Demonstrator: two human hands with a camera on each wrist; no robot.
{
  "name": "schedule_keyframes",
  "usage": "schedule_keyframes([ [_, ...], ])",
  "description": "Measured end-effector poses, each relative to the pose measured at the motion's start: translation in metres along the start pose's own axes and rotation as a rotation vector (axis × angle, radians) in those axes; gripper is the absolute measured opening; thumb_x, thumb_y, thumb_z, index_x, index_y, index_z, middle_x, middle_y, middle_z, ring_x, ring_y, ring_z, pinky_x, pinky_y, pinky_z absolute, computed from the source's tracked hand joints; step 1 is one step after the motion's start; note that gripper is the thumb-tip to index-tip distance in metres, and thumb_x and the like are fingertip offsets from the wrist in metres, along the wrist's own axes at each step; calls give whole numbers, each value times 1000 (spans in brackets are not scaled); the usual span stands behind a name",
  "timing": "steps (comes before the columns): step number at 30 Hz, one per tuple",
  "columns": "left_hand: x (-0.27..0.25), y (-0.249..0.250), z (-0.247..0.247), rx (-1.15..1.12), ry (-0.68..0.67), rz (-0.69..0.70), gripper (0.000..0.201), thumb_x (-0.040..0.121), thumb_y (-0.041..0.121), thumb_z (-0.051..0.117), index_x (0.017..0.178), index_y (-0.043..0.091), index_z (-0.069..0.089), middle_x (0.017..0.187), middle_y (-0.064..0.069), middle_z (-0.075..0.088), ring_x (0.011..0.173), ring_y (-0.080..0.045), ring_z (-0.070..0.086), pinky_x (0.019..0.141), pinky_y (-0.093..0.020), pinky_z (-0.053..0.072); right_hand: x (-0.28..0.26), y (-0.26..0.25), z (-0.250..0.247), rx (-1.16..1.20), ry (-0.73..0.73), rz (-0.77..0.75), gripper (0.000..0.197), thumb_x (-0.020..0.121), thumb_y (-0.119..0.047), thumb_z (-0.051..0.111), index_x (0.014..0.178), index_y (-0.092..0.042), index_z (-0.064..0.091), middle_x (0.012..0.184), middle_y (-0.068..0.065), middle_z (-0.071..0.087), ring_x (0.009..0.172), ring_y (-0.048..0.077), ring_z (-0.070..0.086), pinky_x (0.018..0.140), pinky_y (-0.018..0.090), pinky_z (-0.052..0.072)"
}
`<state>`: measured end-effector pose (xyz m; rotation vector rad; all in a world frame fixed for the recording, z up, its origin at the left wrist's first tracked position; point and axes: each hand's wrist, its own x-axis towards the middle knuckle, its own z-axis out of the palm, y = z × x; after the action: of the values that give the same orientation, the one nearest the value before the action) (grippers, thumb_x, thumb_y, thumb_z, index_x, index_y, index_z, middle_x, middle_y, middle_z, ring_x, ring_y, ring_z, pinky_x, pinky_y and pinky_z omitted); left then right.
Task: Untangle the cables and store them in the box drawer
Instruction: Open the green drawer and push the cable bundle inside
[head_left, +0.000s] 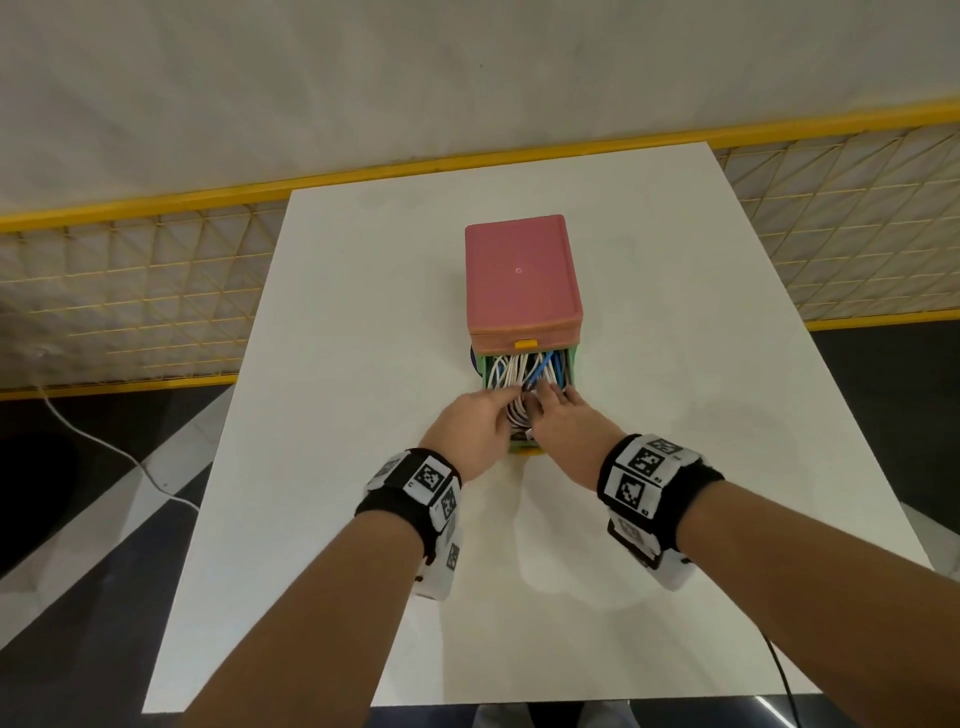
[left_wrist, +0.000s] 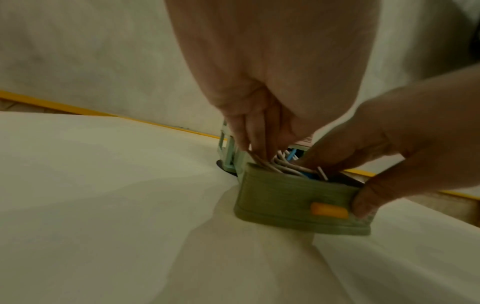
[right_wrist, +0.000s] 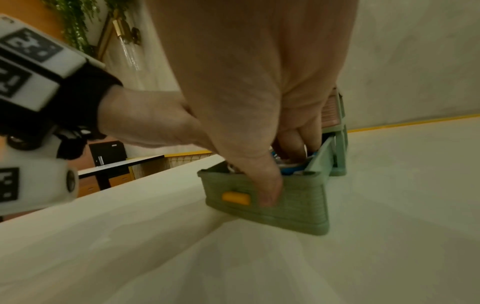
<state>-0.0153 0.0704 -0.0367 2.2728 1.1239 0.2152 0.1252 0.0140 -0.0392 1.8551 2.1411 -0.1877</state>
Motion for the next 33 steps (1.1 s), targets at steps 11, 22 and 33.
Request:
schedule_keyframes([
  [11, 27, 8, 7, 664, -3, -67, 49, 88, 20, 44, 136, 10, 49, 131, -5, 59, 134, -34, 35, 113, -63, -7, 20, 22, -17, 19, -69, -44, 61, 92, 5, 36, 146, 8, 8, 152, 36, 11, 143, 41, 21, 118, 42, 18],
  [22, 61, -5, -17, 244, 209, 146, 47, 101, 16, 44, 148, 9, 37, 154, -9, 37, 145, -29, 28, 121, -40, 13, 15, 19, -13, 200, 257, -12, 40, 81, -1, 61, 121, 0, 58, 129, 19, 57, 104, 31, 63, 91, 29, 49],
  [33, 60, -12, -7, 192, 241, 166, 54, 95, 3, 45, 148, 9, 35, 155, -7, 35, 145, -28, 27, 121, -36, 16, 26, 29, 0, 250, 296, -14, 43, 63, 11, 67, 106, 5, 67, 109, 22, 69, 93, 34, 70, 81, 40, 57],
])
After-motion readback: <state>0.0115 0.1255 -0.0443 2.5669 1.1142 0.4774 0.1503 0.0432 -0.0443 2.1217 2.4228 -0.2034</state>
